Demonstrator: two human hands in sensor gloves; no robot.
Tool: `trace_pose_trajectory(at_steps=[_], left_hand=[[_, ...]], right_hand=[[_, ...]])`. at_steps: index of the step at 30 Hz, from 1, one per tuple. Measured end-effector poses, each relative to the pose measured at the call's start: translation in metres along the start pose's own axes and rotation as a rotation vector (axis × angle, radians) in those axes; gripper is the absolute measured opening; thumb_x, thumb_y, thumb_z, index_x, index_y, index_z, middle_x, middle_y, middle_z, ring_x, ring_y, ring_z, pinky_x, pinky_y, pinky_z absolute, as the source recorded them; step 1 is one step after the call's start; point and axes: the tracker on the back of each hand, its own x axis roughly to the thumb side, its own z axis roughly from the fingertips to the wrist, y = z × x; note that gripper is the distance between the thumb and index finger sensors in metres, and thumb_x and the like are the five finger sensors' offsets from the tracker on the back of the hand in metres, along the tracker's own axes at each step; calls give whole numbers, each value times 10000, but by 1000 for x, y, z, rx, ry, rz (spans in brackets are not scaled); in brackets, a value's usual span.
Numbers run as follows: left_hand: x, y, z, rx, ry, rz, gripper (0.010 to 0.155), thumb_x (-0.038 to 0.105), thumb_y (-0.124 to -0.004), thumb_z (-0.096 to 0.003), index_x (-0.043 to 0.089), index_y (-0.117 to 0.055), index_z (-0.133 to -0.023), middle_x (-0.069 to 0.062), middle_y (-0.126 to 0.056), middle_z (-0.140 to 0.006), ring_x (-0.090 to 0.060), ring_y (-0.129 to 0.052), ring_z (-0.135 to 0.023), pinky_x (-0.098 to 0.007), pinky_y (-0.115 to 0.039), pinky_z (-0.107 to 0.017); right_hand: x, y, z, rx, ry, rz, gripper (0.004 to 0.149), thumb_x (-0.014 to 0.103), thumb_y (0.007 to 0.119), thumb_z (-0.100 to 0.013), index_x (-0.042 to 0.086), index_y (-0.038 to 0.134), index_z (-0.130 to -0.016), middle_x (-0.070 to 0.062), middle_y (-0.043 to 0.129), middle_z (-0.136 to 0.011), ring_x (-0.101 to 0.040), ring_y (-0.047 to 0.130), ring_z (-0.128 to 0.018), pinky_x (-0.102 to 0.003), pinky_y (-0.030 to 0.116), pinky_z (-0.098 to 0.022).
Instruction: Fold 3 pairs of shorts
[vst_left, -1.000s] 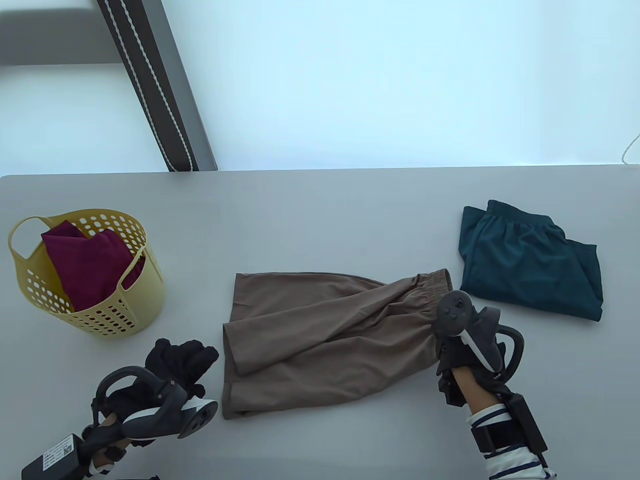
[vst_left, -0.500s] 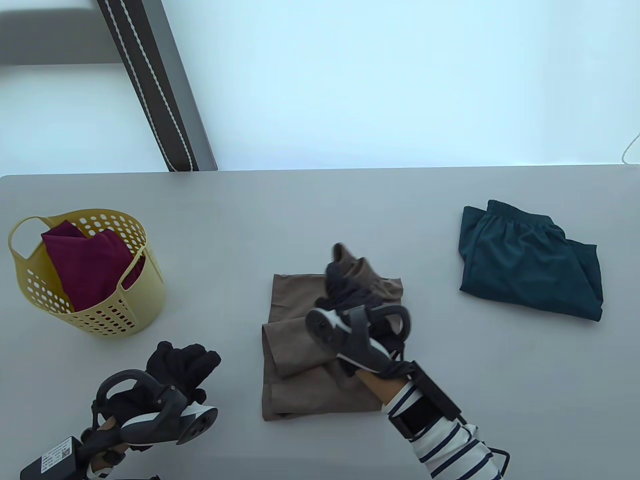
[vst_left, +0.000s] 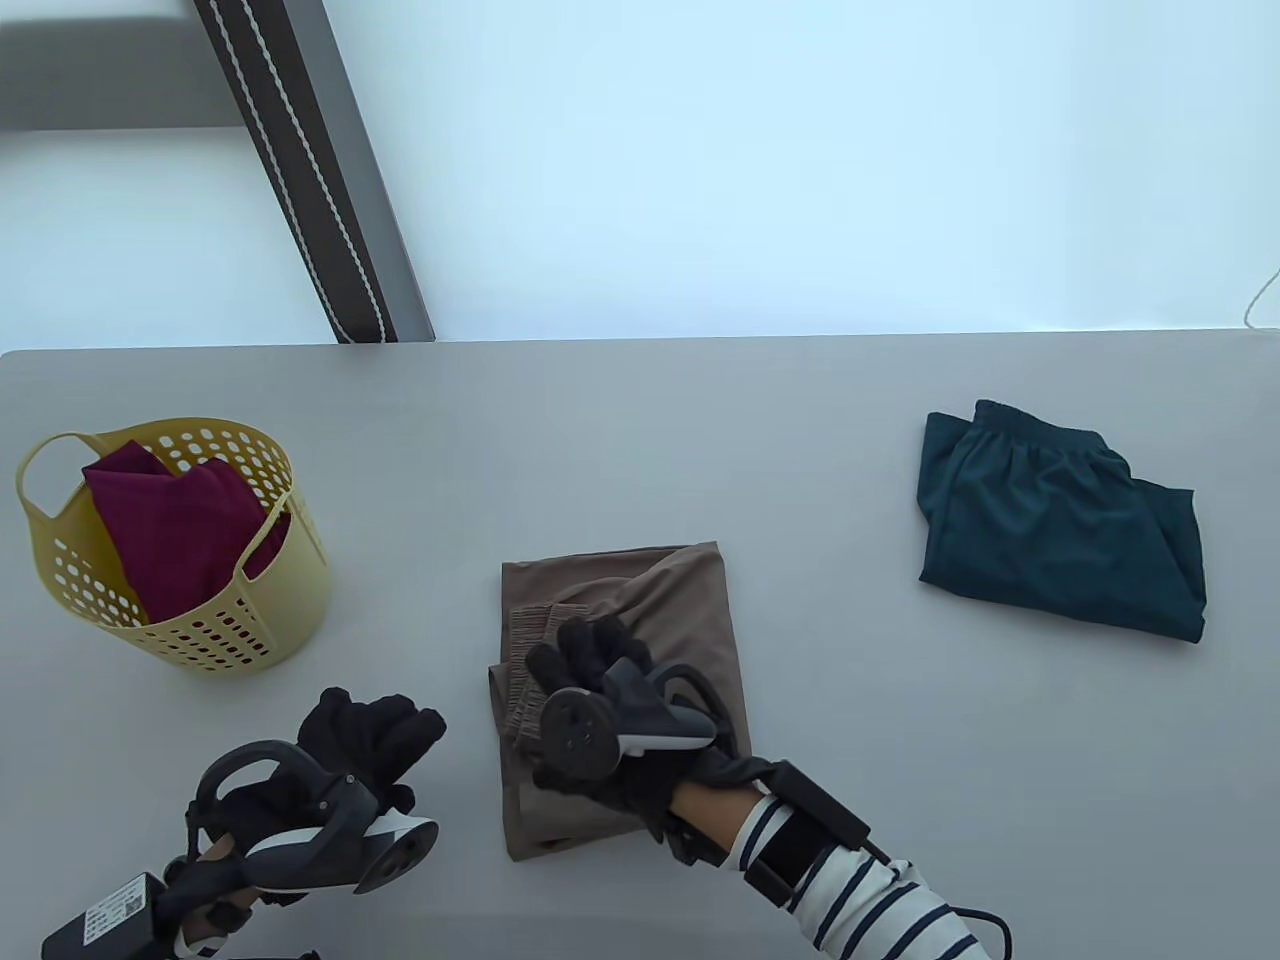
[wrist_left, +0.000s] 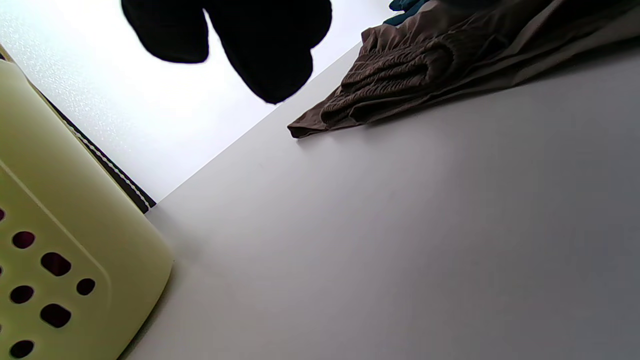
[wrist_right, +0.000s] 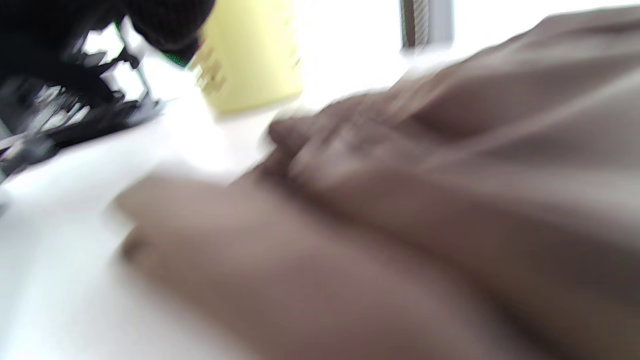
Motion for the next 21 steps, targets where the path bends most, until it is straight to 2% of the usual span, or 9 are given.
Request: trace_pose_trajectory(at_steps=[2, 4, 7, 8, 10, 11, 12, 16, 21], left_hand=[[0, 0, 0, -2, -2, 1, 787, 511, -560, -467, 106, -216, -1048, -151, -560, -1075, -240, -849, -879, -571, -698, -714], [1, 0, -1, -5, -6, 1, 786, 511, -559, -467, 107, -218, -1048, -149, -560, -1075, -240, -849, -879, -570, -699, -714], [3, 0, -2, -12, -13, -1, 785, 512, -559, -467, 109, -218, -1048, -148, -562, -1075, -237, -850, -879, -570, -699, -714], [3, 0, -3, -17, -14, -2, 786, 512, -559, -467, 109, -218, -1048, -146, -562, -1075, -238, -850, -879, -570, -699, -714], [3, -2, -4, -24, -16, 1, 784, 511, -559, -467, 109, -219, -1048, -146, -562, -1075, -237, -850, -878, -570, -698, -715], [3, -3, -5, -28, -17, 4, 784, 511, -559, -467, 109, -219, -1048, -145, -563, -1074, -236, -851, -878, -569, -699, -715], [2, -4, -6, -32, -17, 8, 784, 511, -559, -467, 110, -219, -1048, -146, -565, -1074, -236, -852, -877, -570, -699, -715], [1, -8, -9, -55, -15, 23, 784, 511, -559, -467, 110, -220, -1048, -144, -564, -1074, -235, -851, -877, -568, -699, -715], [-1, -9, -9, -63, 0, 21, 782, 511, -559, -467, 110, -222, -1048, -140, -566, -1073, -232, -853, -875, -567, -700, -715]], right_hand=[[-36, -11, -1, -83, 187, -31, 980, 573, 514, -491, -12, -135, -934, -422, -69, -909, -690, 71, -807, -720, 255, -572], [-79, -8, -3, -54, 415, -109, 995, 599, 507, -492, -102, -11, -971, -474, 0, -894, -723, 116, -773, -731, 293, -539], [-132, 15, -4, 145, 663, -388, 1046, 616, 562, -478, -206, 127, -959, -546, 15, -832, -783, 99, -679, -763, 283, -468], [-149, 30, -4, 267, 714, -585, 1055, 612, 580, -480, -239, 161, -942, -576, -1, -791, -805, 82, -628, -770, 271, -439], [-147, 35, -7, 225, 725, -676, 1052, 557, 659, -482, -241, 125, -911, -561, -90, -737, -800, -19, -563, -771, 180, -393], [-143, 33, -11, 170, 732, -538, 1011, 554, 684, -464, -234, 245, -921, -575, -4, -781, -811, 54, -606, -774, 233, -423], [-139, 33, -17, 193, 691, -468, 974, 561, 682, -462, -208, 302, -923, -570, 17, -796, -809, 74, -616, -769, 254, -430], [-113, 38, -37, 132, 711, -271, 790, 440, 752, -436, -124, 424, -880, -538, 129, -861, -796, 161, -676, -759, 317, -474], [-107, 36, -44, 28, 741, -341, 439, 301, 793, -421, 21, 692, -744, -479, 254, -916, -770, 268, -737, -740, 387, -516]])
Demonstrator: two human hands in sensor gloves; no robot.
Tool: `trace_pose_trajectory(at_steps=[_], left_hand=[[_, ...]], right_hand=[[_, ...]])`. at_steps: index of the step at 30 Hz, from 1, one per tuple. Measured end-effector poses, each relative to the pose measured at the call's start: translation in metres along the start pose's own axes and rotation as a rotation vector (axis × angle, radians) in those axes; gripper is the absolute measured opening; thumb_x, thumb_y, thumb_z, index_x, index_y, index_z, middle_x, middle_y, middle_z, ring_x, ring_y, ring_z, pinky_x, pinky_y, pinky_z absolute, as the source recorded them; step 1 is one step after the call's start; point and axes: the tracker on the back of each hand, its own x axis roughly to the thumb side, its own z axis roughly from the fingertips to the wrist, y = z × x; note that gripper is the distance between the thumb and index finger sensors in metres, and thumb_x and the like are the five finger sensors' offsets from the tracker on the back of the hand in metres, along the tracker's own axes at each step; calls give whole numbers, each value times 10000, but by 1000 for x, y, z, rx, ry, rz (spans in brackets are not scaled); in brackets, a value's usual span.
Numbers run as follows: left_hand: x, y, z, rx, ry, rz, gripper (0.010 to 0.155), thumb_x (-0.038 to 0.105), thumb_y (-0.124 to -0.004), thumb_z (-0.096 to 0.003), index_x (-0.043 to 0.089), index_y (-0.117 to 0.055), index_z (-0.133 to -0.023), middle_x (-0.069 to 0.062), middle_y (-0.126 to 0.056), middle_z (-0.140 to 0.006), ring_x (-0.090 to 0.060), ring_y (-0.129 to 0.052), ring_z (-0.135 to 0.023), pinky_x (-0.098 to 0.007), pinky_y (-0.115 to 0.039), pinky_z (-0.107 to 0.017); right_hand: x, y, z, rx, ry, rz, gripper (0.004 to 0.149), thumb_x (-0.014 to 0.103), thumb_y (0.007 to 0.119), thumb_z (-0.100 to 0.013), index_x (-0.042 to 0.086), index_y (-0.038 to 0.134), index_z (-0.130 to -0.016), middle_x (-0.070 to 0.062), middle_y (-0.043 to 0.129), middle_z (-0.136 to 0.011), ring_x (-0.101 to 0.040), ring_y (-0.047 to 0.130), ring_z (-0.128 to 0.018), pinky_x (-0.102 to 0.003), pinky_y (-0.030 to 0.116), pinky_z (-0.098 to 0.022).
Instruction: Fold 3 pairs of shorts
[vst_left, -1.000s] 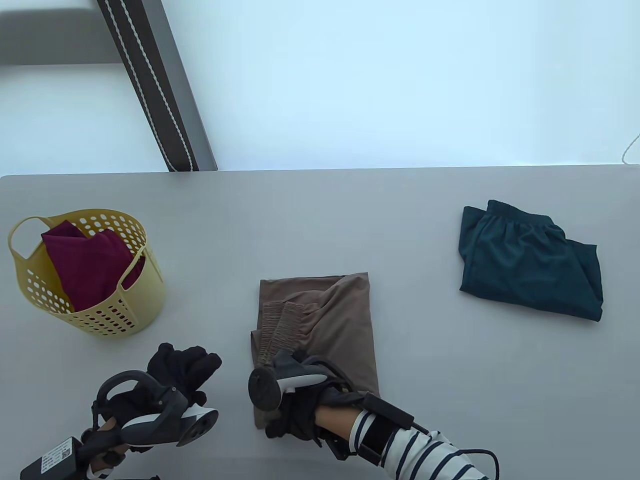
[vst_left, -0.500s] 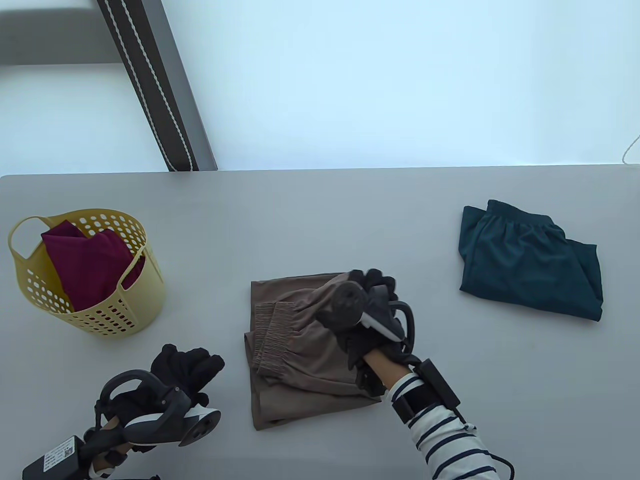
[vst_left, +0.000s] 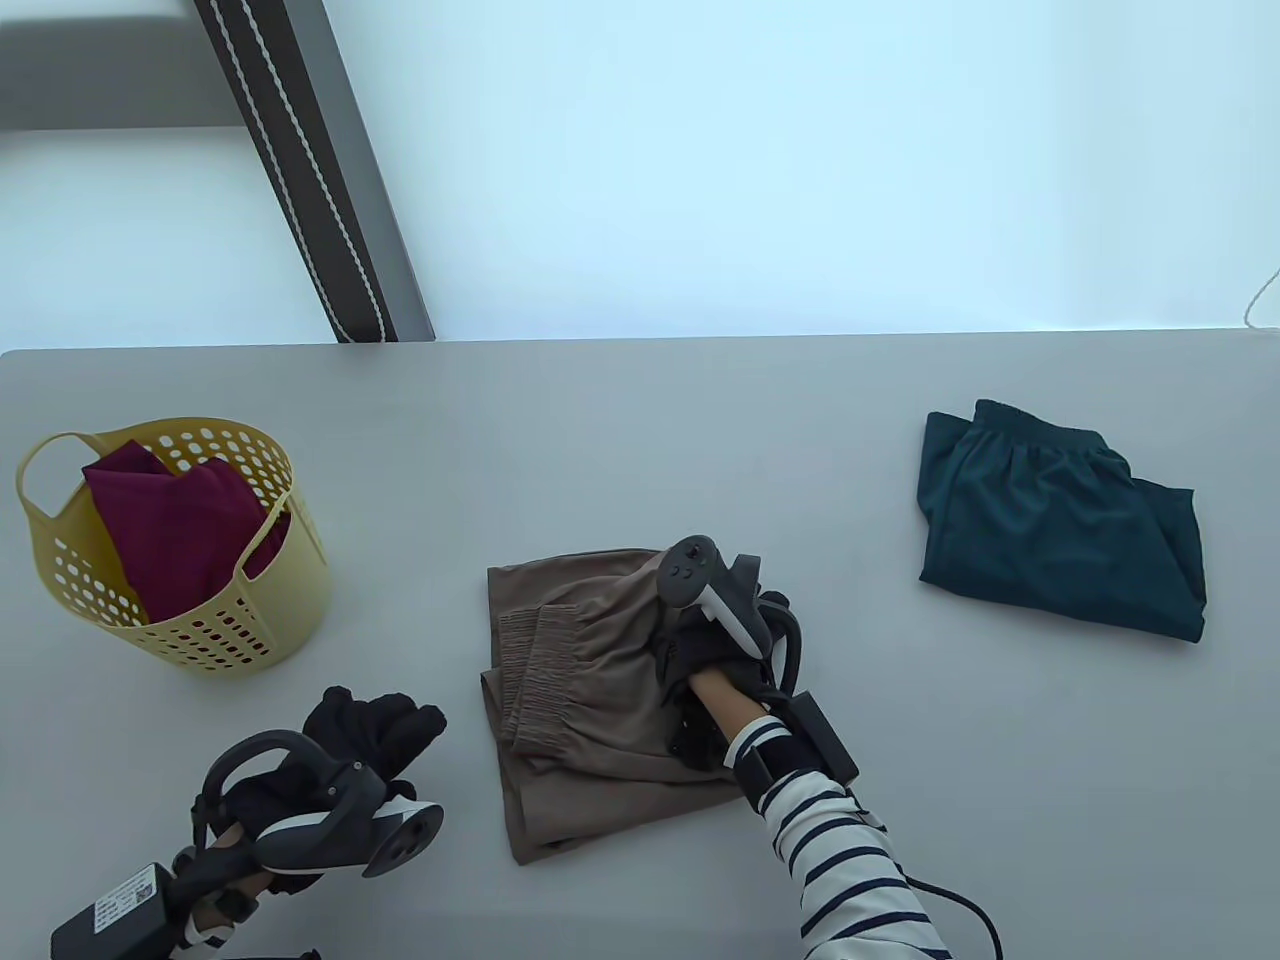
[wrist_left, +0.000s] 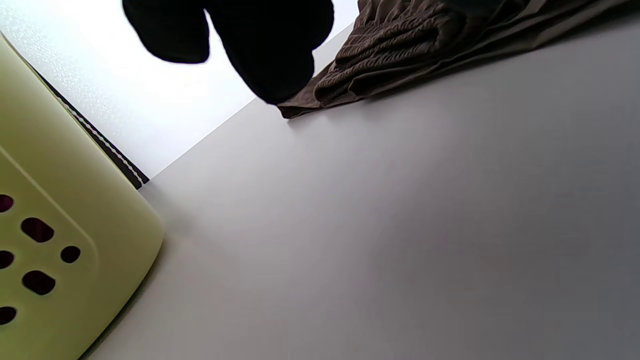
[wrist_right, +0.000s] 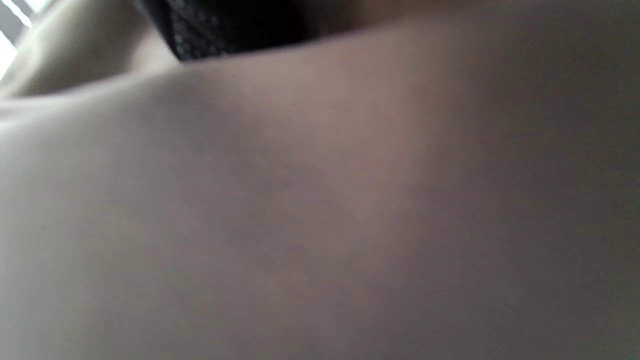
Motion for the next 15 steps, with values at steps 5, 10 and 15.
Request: trace_pose_trajectory(at_steps=[5, 10, 15], left_hand=[[-2, -1, 1, -9, -2, 4, 780, 509, -560, -467, 109, -225, -1048, -138, -572, -1070, -232, -855, -873, -566, -701, -715], [-1, 1, 2, 4, -13, 4, 782, 509, -560, -467, 108, -225, -1049, -140, -574, -1069, -233, -857, -871, -567, -702, -713], [2, 3, 1, 7, -31, 4, 783, 511, -559, -467, 108, -225, -1050, -139, -575, -1070, -234, -858, -871, -568, -701, -713]], right_hand=[[-18, -23, 9, 13, -18, -278, 413, 281, 819, -403, 43, 712, -723, -475, 339, -922, -775, 357, -741, -733, 455, -519], [-47, -79, 35, 64, -85, -506, 391, 249, 797, -432, 46, 655, -735, -385, 748, -782, -460, 1001, -553, -473, 894, -338], [-76, -133, 49, 56, -69, -648, 433, 249, 791, -439, -6, 607, -737, -325, 854, -632, -345, 1087, -403, -365, 947, -218]])
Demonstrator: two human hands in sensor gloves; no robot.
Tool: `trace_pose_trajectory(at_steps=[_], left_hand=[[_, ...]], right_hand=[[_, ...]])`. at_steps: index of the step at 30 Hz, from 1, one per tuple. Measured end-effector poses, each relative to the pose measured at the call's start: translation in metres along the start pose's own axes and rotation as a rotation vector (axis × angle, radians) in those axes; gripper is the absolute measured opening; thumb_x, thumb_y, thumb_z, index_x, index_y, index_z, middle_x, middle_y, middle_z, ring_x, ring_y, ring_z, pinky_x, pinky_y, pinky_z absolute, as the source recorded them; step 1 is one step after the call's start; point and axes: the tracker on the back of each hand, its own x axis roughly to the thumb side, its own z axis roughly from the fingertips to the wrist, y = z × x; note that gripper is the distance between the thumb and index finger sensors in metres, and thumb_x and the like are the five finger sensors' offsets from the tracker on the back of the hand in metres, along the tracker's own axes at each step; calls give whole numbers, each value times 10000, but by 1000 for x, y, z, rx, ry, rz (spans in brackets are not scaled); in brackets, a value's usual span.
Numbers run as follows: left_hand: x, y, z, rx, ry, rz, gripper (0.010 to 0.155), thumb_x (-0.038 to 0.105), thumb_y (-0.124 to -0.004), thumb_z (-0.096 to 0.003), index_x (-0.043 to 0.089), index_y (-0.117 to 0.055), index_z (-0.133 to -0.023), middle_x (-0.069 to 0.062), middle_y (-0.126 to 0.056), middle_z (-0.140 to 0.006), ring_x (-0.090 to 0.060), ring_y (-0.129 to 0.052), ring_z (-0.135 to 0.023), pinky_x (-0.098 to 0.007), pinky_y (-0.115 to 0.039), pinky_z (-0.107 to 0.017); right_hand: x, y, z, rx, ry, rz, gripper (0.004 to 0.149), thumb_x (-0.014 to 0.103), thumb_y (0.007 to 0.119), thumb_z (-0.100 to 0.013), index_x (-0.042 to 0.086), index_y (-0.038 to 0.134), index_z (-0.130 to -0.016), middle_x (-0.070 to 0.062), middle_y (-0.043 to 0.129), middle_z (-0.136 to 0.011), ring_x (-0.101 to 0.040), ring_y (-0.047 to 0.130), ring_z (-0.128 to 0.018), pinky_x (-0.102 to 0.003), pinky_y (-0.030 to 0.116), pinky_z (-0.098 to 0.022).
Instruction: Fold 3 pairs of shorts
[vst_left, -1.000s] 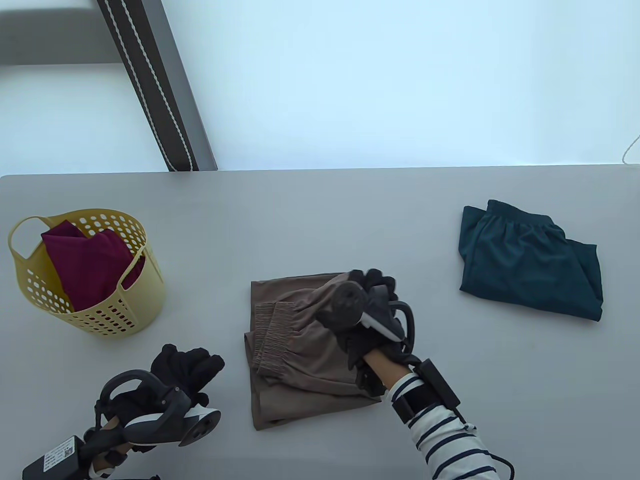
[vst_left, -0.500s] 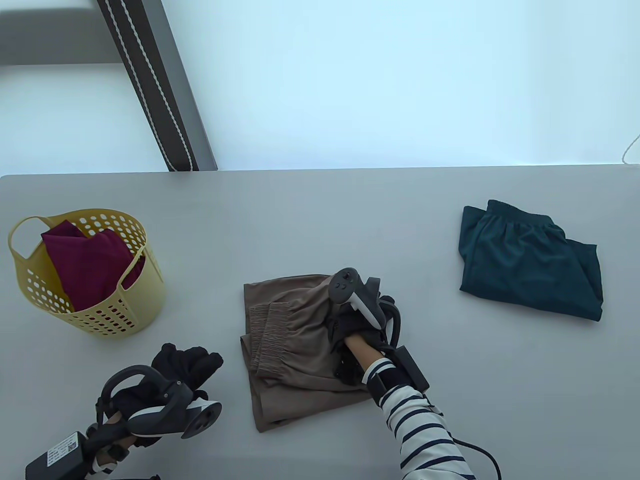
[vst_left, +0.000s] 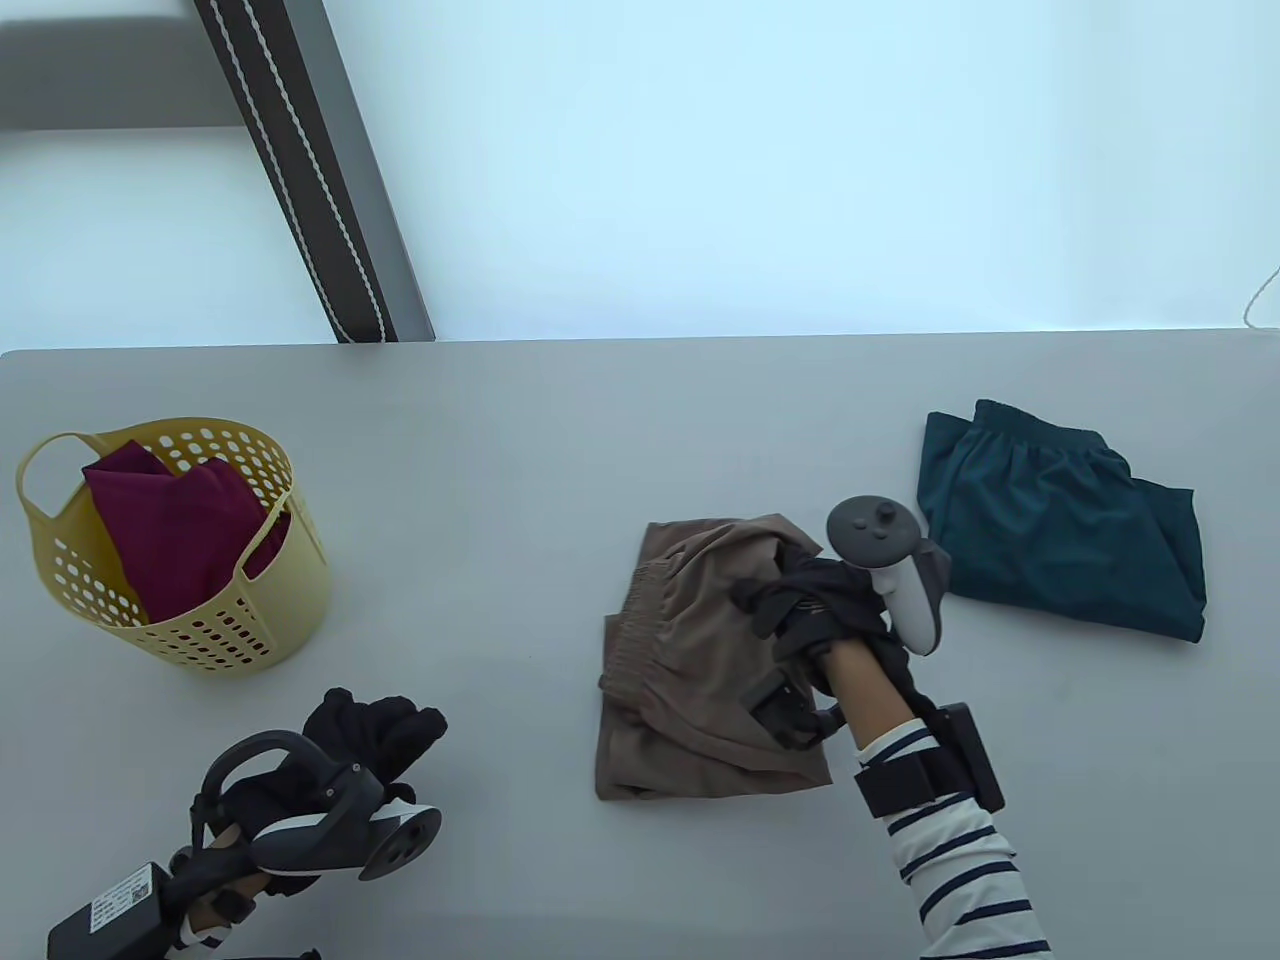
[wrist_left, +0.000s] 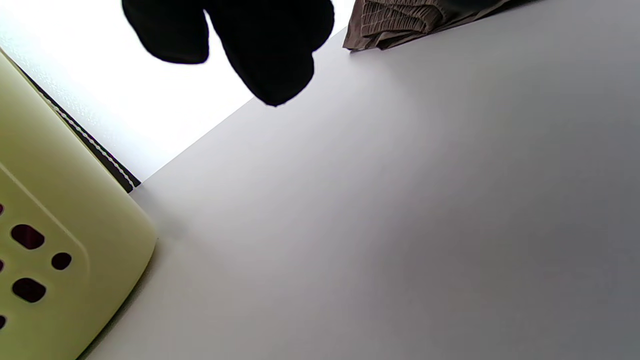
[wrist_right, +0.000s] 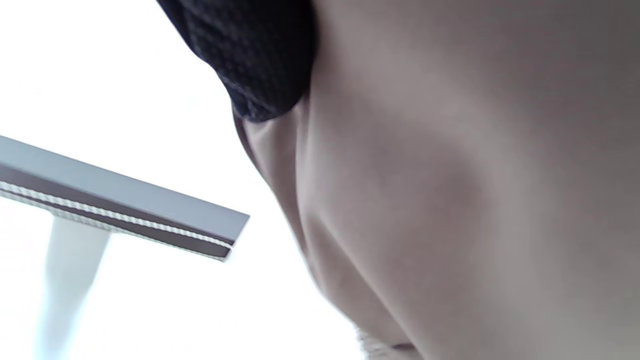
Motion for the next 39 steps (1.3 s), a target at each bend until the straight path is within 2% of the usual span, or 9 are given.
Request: trace_pose_trajectory(at_steps=[7, 10, 17, 19, 22, 25, 29, 33, 39], left_hand=[[-1, -3, -3, -26, -4, 14, 784, 511, -558, -468, 106, -223, -1050, -140, -574, -1070, -235, -856, -873, -568, -701, -714], [-1, -6, -5, -39, -5, 21, 786, 510, -559, -468, 105, -222, -1050, -140, -572, -1070, -236, -856, -873, -569, -700, -713], [-1, -6, -5, -42, -3, 21, 787, 511, -558, -467, 105, -220, -1051, -139, -573, -1071, -235, -856, -873, -568, -701, -713], [-1, -6, -5, -46, -5, 22, 787, 511, -559, -467, 105, -221, -1050, -139, -572, -1071, -236, -856, -873, -568, -700, -714], [-1, -5, -5, -52, -7, 18, 789, 512, -558, -467, 105, -217, -1051, -139, -572, -1071, -235, -856, -873, -569, -700, -714], [-1, -5, -5, -55, -8, 19, 789, 511, -558, -467, 103, -217, -1051, -141, -572, -1071, -236, -855, -874, -568, -700, -714], [0, -6, -6, -72, -18, 16, 794, 512, -557, -467, 100, -212, -1052, -145, -569, -1072, -239, -853, -875, -570, -698, -714], [-1, -5, -5, -81, -15, 12, 797, 513, -556, -467, 97, -208, -1052, -147, -568, -1072, -240, -853, -876, -571, -697, -714], [-2, -4, -5, -76, -7, 5, 797, 513, -556, -467, 98, -211, -1052, -143, -571, -1071, -239, -855, -874, -571, -698, -714]], right_hand=[[-1, -69, -10, -331, 23, -276, 422, 250, 777, -460, 32, 582, -764, -247, 872, -632, -278, 1097, -404, -308, 951, -235], [-8, -99, -12, -489, -44, -488, 418, 275, 741, -497, 86, 530, -805, -198, 835, -728, -255, 1071, -538, -310, 940, -348], [-63, -145, -18, -569, -168, -806, 454, 330, 629, -568, 260, 324, -897, -21, 606, -1018, -204, 798, -971, -430, 679, -713], [-86, -148, -21, -576, -125, -782, 537, 339, 596, -580, 223, 229, -956, -79, 449, -1095, -367, 524, -1056, -527, 509, -740], [-133, -143, -24, -598, 70, -628, 780, 412, 584, -575, 61, 51, -1023, -335, 104, -1026, -621, 75, -870, -677, 237, -603], [-172, -128, -19, -625, 384, -485, 888, 480, 554, -553, -99, 34, -979, -492, 87, -896, -723, 109, -718, -706, 307, -500], [-186, -115, -19, -571, 325, -592, 942, 467, 530, -565, -128, -120, -897, -461, -85, -840, -632, -103, -662, -660, 123, -455], [-165, -114, -9, -574, 307, -601, 983, 502, 501, -566, -140, -188, -843, -495, -123, -786, -705, -59, -636, -702, 175, -444], [-76, -95, 32, -544, -138, -333, 885, 481, 513, -568, -107, -24, -955, -486, 16, -873, -718, 164, -768, -693, 332, -538]])
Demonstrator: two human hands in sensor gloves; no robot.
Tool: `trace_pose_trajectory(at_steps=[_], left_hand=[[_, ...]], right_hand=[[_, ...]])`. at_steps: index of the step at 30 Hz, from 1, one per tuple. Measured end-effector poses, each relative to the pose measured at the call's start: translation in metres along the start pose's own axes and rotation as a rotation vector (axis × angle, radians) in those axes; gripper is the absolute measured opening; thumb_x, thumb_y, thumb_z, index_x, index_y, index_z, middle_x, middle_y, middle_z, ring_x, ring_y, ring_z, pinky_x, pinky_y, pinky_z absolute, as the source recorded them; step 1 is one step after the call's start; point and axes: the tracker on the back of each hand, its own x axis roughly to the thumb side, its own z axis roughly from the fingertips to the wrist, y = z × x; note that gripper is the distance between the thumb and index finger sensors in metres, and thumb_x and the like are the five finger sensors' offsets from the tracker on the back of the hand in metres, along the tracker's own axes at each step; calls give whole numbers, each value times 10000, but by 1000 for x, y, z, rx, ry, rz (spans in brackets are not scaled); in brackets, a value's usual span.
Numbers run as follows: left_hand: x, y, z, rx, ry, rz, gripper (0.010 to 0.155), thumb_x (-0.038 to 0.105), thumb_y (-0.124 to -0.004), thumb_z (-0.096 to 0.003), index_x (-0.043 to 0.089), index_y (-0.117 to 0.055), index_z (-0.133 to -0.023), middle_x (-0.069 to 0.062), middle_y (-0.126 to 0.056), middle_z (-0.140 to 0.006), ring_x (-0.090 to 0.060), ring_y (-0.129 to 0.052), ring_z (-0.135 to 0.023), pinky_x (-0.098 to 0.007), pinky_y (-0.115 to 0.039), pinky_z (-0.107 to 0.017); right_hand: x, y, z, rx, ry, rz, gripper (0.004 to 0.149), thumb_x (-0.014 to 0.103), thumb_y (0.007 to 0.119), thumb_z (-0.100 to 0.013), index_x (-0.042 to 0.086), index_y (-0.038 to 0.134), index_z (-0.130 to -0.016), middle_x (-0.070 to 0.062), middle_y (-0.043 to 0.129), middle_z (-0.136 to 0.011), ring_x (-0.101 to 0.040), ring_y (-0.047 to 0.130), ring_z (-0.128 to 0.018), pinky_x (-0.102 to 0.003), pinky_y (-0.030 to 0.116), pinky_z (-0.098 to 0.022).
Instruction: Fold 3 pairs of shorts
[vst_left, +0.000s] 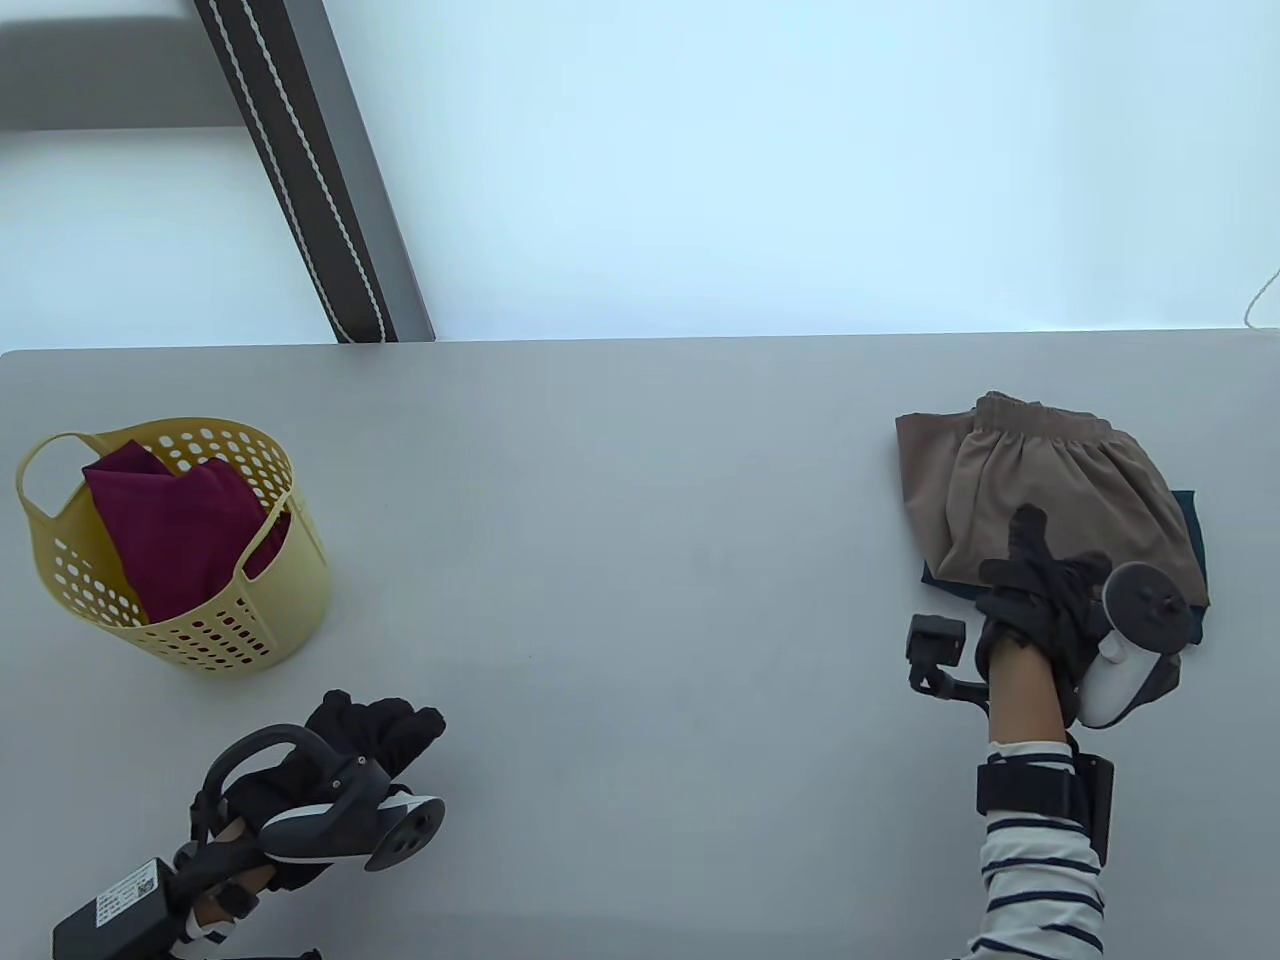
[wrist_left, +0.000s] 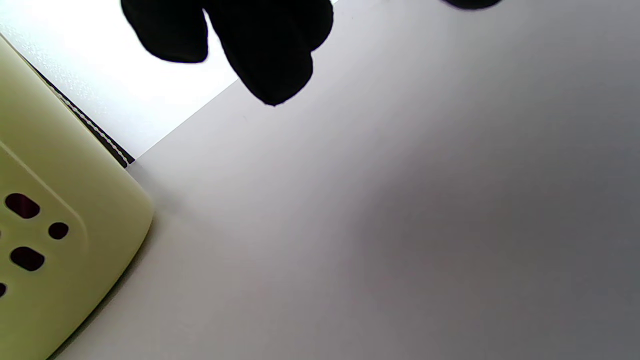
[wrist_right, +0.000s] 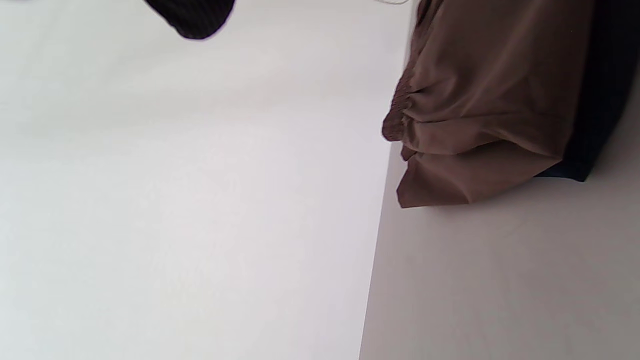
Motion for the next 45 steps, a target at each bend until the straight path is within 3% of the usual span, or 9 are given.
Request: trace_pose_trajectory(at_steps=[2, 6, 12, 15, 21, 28, 32, 39, 45], left_hand=[[0, 0, 0, -2, 2, -3, 794, 512, -557, -467, 99, -212, -1052, -143, -572, -1070, -240, -856, -872, -570, -698, -714], [-2, 0, 1, 0, 15, -12, 792, 512, -557, -467, 101, -215, -1052, -139, -574, -1069, -236, -856, -872, -569, -699, -714], [-5, -4, -1, -14, 30, -25, 788, 511, -558, -465, 108, -219, -1051, -131, -575, -1069, -229, -856, -872, -564, -700, -716], [-8, -10, -3, -40, 32, -25, 786, 510, -558, -464, 110, -221, -1050, -129, -575, -1068, -226, -855, -872, -563, -699, -717], [-17, -14, -5, -48, 85, -58, 791, 511, -559, -463, 108, -212, -1049, -128, -564, -1071, -225, -848, -878, -561, -695, -721], [-81, 49, 41, 416, 510, -240, 900, 587, -555, -432, 163, -28, -1025, -164, -355, -1176, -371, -740, -1004, -630, -631, -737], [-170, 84, 62, 544, 707, 55, 1055, 625, -591, -412, 74, 71, -1020, -166, -363, -1211, -463, -715, -1035, -675, -594, -742], [-278, 42, -4, -280, 624, 248, 1096, 660, -629, -364, 117, 46, -1036, -227, -193, -1213, -593, -507, -1083, -712, -512, -743], [-283, 5, -40, -470, 698, 154, 902, 566, -704, -358, 295, -188, -1046, 195, -664, -1081, -329, -730, -1071, -586, -608, -765]], right_hand=[[33, 20, 27, 130, -289, 266, 701, 482, 563, -552, -16, 403, -1018, -398, 354, -990, -640, 472, -851, -639, 511, -578], [50, 60, 82, 249, -642, 693, 389, 454, 653, -506, 148, 858, -632, -125, 942, -673, -382, 995, -553, -508, 806, -425], [-15, 118, 128, 581, -798, 1153, 378, 470, 677, -478, 187, 886, -342, -10, 947, -177, -175, 945, -21, -376, 824, -86], [-42, 136, 131, 764, -733, 1302, 388, 472, 676, -475, 193, 882, -302, 5, 923, -115, -156, 908, 39, -363, 811, -39], [-46, 142, 136, 820, -690, 1197, 391, 469, 673, -477, 193, 881, -293, 4, 915, -96, -155, 895, 57, -363, 804, -22], [-31, 137, 137, 761, -748, 1187, 391, 470, 669, -478, 192, 882, -305, -4, 922, -113, -165, 905, 40, -371, 807, -38], [-26, 134, 135, 741, -754, 1165, 392, 469, 667, -479, 189, 883, -312, -12, 927, -124, -172, 912, 29, -377, 808, -46], [-26, 134, 134, 732, -759, 1181, 392, 469, 666, -479, 186, 885, -320, -19, 934, -137, -181, 919, 17, -383, 810, -55], [-27, 134, 133, 741, -751, 1195, 392, 468, 665, -479, 184, 886, -323, -21, 936, -140, -183, 922, 14, -385, 810, -58]])
